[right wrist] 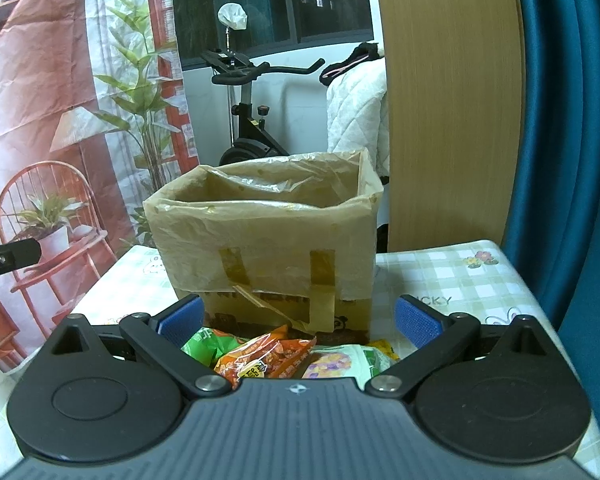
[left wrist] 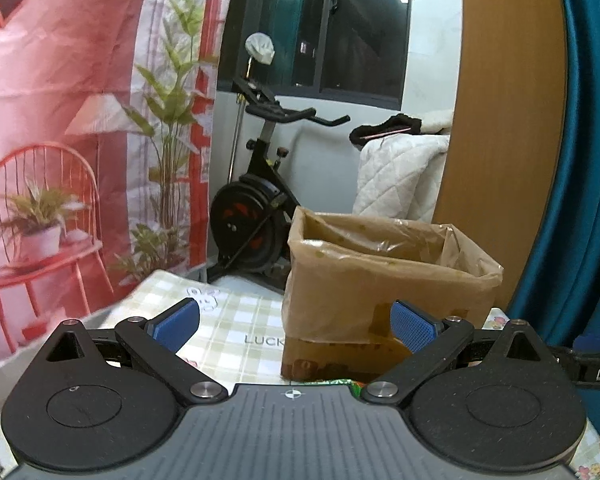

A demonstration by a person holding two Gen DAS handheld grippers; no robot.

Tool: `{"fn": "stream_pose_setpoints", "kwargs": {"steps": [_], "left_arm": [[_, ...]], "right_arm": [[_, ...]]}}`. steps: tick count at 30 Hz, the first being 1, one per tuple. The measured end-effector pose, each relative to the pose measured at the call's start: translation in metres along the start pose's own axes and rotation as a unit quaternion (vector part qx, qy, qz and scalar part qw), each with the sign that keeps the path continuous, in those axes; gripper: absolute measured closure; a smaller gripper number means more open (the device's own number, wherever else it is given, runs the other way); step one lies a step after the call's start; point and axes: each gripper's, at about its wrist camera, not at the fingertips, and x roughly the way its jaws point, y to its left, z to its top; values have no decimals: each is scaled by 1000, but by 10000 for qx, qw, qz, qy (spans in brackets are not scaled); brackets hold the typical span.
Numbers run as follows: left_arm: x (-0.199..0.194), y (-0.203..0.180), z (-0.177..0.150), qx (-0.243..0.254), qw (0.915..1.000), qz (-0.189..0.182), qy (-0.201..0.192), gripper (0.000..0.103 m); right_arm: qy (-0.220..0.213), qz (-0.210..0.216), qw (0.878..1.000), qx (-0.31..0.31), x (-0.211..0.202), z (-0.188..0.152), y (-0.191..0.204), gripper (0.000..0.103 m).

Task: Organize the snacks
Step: 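Move both grippers from the lined box toward the snack pile, then grasp the yellow chip bag with left gripper while right grasps green-white bag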

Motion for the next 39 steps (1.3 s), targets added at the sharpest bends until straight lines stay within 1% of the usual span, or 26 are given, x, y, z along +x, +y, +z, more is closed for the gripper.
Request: {"fn": "stream_pose_setpoints", "kwargs": {"steps": [1,3,4,5,6,8,11,12,14,16,17,20,22,24,25,29,30,32,33,34,35,36,37,39], "left_arm": [[1,4,-2,-146,9997,-15,-202,0],[3,9,-6,-350,9988,76,-346,0],[5,9,-7,-465,9985,81,-267,0],[6,10,-9,-470,9986,84,-229,0],[8,9,-11,-455,9988,85,-143,0],[12,9,-18,-386,9992,14,-132,0],[24,7,-29,-161,9998,-24,-95,1],[29,6,-33,-50,10000,-52,-17,1],[41,2,-43,83,9996,-259,117,2],[54,-4,-53,247,9981,-467,325,5],[58,-4,-60,305,9973,-568,360,5],[73,-11,-80,506,9921,-911,694,5],[83,-14,-93,689,9884,-995,922,5],[88,-14,-102,816,9853,-1069,1057,5],[90,-12,-104,853,9832,-1096,1188,5],[95,-12,-110,786,9837,-1237,1037,5],[96,-13,-112,856,9835,-1191,1059,5],[105,-14,-115,1150,9829,-987,1041,5],[110,-21,-115,1266,9830,-897,982,5],[112,-23,-116,1351,9823,-813,1010,6],[115,-22,-118,1363,9816,-803,1068,12],[118,-19,-118,1314,9806,-884,1154,18],[121,-16,-118,1212,9796,-1007,1251,26],[122,-11,-118,1081,9809,-1019,1257,27]], "right_arm": [[-8,-6,10000,-26,2,-3,-1,0],[-39,-2,10000,-81,5,-9,-2,0],[-97,-16,9999,-113,6,-12,-2,0],[-129,-10,9998,-169,8,-16,-2,0],[-121,1,9997,-232,10,-20,-2,0],[-17,-49,9994,-349,16,-28,-3,0],[171,-90,9992,-362,29,-38,-9,0],[232,-113,9991,-322,32,-40,-11,0],[361,-159,9989,-252,40,-46,-18,0],[412,-219,9984,-321,46,-49,-21,0],[436,-249,9981,-368,50,-49,-22,0],[458,-235,9979,-388,54,-49,-25,0],[457,-218,9980,-374,55,-49,-25,0],[476,-191,9980,-366,58,-50,-25,0],[487,-183,9979,-374,59,-52,-26,0],[546,-94,9972,-497,61,-59,-25,0],[596,-102,9969,-512,63,-60,-25,0],[656,-110,9966,-487,67,-62,-25,0],[683,-97,9965,-467,70,-62,-26,0],[719,-76,9963,-469,74,-61,-27,0],[766,-85,9959,-479,78,-62,-28,0],[814,-126,9954,-482,83,-63,-30,0],[864,-157,9951,-454,88,-63,-31,0],[1002,-112,9944,-308,100,-63,-36,0]]}}
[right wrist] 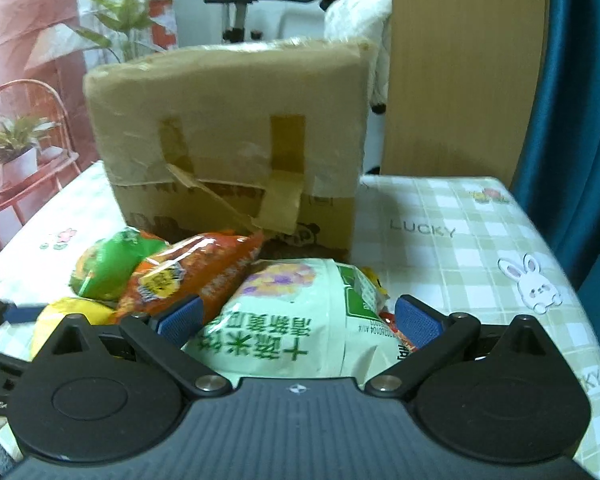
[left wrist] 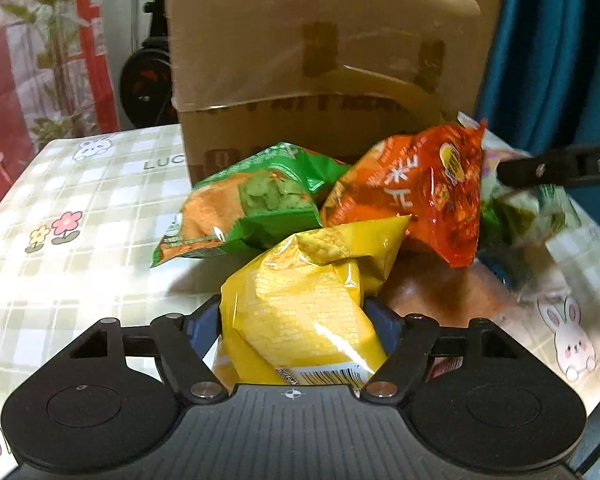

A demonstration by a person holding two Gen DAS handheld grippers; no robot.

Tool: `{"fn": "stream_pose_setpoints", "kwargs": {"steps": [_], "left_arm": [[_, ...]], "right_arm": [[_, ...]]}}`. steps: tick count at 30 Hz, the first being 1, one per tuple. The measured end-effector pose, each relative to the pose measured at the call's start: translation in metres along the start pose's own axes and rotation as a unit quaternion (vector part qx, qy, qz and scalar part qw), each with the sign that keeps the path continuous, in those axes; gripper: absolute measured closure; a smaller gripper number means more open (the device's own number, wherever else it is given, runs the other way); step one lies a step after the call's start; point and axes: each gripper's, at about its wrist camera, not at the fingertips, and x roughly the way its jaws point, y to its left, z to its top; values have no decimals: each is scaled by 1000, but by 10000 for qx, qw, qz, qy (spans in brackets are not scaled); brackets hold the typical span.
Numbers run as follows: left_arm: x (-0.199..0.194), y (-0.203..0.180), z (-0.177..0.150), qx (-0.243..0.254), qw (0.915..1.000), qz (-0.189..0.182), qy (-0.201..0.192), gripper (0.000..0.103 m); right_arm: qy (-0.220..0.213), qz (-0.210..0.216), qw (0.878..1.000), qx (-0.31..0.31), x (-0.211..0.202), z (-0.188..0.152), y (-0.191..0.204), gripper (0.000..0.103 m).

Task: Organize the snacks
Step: 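Grasp the yellow chip bag with left gripper while right grasps green-white bag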

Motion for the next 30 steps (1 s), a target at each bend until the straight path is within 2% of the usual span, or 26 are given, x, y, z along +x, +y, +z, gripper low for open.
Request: {"fn": "stream_pose_setpoints", "kwargs": {"steps": [2,7,10,12,15,19,23,30], "left_arm": [[-2,3,-2,-1,10000,-22,10,31],[-7,6,-3,-54,10000,-52,-6,32],[-16,3,-4,-126,9998,-94,-84,33],[-22,4,-2,-118,9998,-106,-138,33],[-29,2,0,-129,9996,-88,-240,33],[-40,1,2,-185,9990,-60,-415,33],[-48,-1,1,-180,9984,-66,-532,33],[-72,-1,5,-268,9963,-3,-820,33]], "right_arm": [[178,83,9998,88,12,1,-4,0],[608,123,9974,360,43,-4,-18,0],[711,38,9962,499,49,-11,-24,1],[590,82,9971,472,42,-14,-24,13],[461,128,9973,549,27,-14,-26,18],[339,23,9972,671,9,-16,-37,20],[196,-259,9969,713,-12,-19,-44,20],[-379,-344,9948,877,-47,-16,-51,20]]}}
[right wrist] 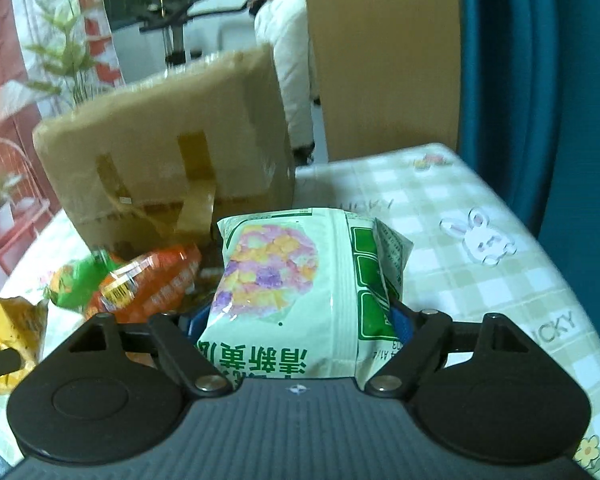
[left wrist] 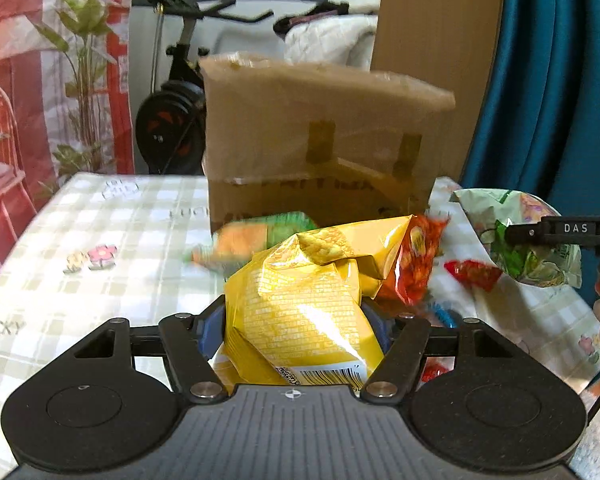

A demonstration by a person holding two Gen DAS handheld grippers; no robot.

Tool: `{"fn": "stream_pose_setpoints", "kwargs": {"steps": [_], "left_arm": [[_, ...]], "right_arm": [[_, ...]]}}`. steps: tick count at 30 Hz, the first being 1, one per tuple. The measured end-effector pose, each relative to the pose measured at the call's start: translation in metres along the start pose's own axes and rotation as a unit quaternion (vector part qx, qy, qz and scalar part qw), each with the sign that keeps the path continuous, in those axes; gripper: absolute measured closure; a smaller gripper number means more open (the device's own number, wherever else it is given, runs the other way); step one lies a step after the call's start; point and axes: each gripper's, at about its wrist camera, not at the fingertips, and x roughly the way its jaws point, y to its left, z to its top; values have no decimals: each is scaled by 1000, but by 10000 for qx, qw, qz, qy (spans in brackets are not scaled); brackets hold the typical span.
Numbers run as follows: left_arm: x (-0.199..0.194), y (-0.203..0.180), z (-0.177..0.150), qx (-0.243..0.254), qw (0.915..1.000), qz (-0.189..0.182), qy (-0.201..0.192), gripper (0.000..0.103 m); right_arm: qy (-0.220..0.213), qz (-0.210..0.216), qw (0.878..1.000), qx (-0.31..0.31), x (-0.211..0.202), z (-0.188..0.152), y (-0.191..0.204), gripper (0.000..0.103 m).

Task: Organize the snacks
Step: 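Grasp the yellow chip bag with left gripper while right grasps green-white bag, then carry both bags over the lined box and open both grippers to drop them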

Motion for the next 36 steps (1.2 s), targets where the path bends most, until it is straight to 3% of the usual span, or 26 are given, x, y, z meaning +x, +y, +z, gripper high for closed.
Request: {"fn": "stream_pose_setpoints", "kwargs": {"steps": [9,20,24,29,36], "left_arm": [[-21,0,33,43,9983,139,-569,33],[-1,7,125,281,9922,193,-1198,32],[24,5,163,429,9900,216,-1326,32],[75,8,207,348,9924,256,-1155,32],[125,14,232,310,9936,478,-972,30]], "right_arm": [[-767,194,9969,42,-27,30,7,20],[-1622,329,9857,-317,-31,99,33,20],[-1601,451,9846,-539,-6,127,52,20],[-1438,553,9846,-827,45,160,85,20],[-1077,576,9868,-1067,104,185,108,20]]}}
